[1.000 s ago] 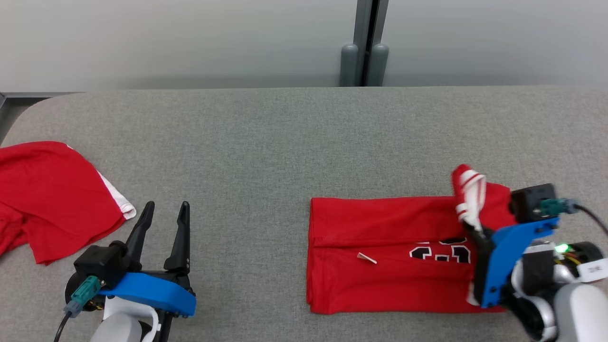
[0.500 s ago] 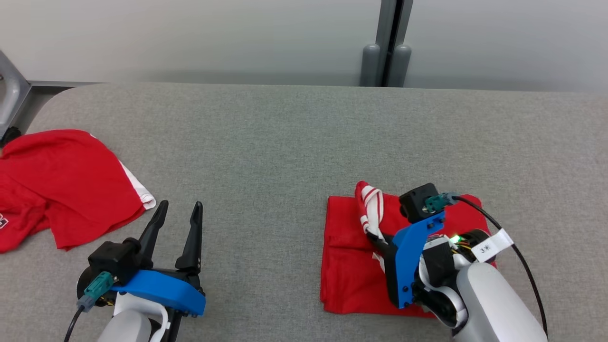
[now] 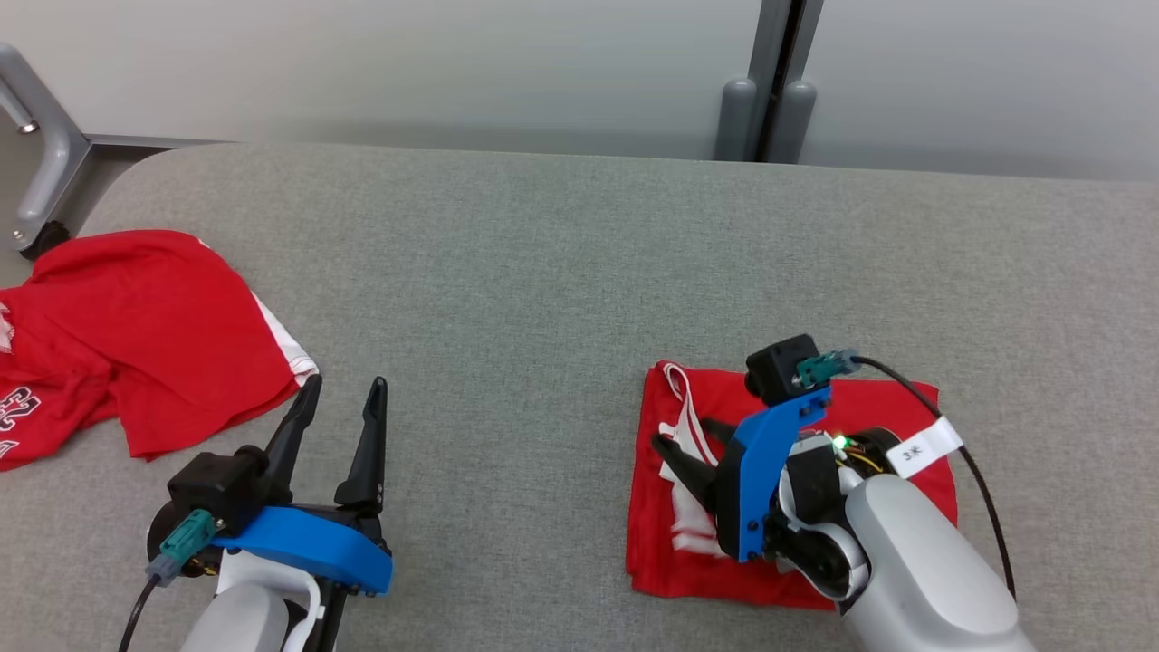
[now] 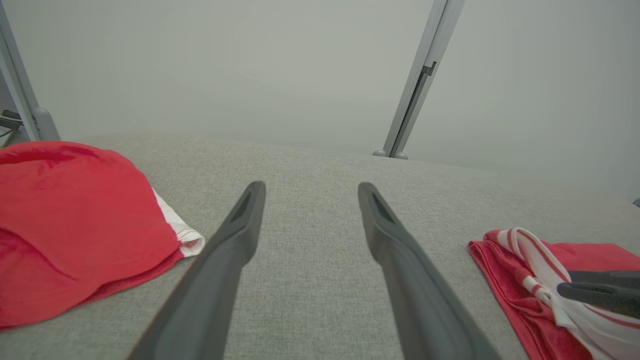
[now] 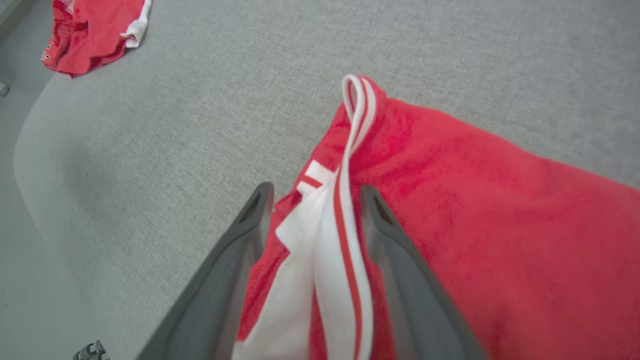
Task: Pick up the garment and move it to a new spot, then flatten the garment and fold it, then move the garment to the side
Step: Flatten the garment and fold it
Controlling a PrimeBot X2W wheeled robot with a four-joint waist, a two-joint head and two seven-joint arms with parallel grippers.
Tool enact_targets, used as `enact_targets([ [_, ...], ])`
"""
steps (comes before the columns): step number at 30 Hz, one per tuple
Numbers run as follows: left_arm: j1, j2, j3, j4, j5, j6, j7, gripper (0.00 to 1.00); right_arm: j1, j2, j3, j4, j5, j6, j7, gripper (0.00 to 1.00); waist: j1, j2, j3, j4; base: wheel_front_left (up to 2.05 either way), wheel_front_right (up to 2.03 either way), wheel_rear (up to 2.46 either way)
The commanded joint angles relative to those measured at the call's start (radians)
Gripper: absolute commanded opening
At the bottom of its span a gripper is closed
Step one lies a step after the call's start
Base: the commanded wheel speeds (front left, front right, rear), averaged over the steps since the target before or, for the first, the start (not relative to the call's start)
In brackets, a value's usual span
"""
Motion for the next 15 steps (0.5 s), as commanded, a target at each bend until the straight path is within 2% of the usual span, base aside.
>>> enact_targets([
  [1,-0.006,0.0,0.01,0.0,0.0,-0.002,-0.005,1.0,-0.026,0.0,0.006,-0.015,0.049,0.001,-0.04,1.0,0.0,0.0,-0.002,-0.007,0.0,0.0,0.0],
  [3,0.001,0.001,0.015,-0.001,0.001,-0.001,-0.005,1.0,-0.034,0.0,0.007,-0.045,0.099,0.001,-0.083,1.0,0.0,0.0,-0.005,-0.014,0.0,0.0,0.0],
  [7,0.014,0.004,0.026,-0.004,0.001,0.002,-0.005,1.0,-0.041,-0.001,-0.01,-0.122,0.107,0.001,-0.161,1.0,0.0,0.0,-0.016,-0.028,0.0,0.0,0.0],
  [11,0.032,0.009,0.039,-0.017,0.001,0.009,-0.005,1.0,0.028,-0.006,-0.137,-0.253,-0.033,0.001,-0.255,1.0,0.0,0.0,-0.028,-0.052,0.0,0.0,0.0],
  [15,0.042,0.006,0.044,-0.026,0.004,0.009,-0.004,1.0,0.126,-0.017,-0.267,-0.327,-0.169,0.001,-0.334,1.0,0.0,0.0,-0.03,-0.059,0.0,0.0,0.0],
])
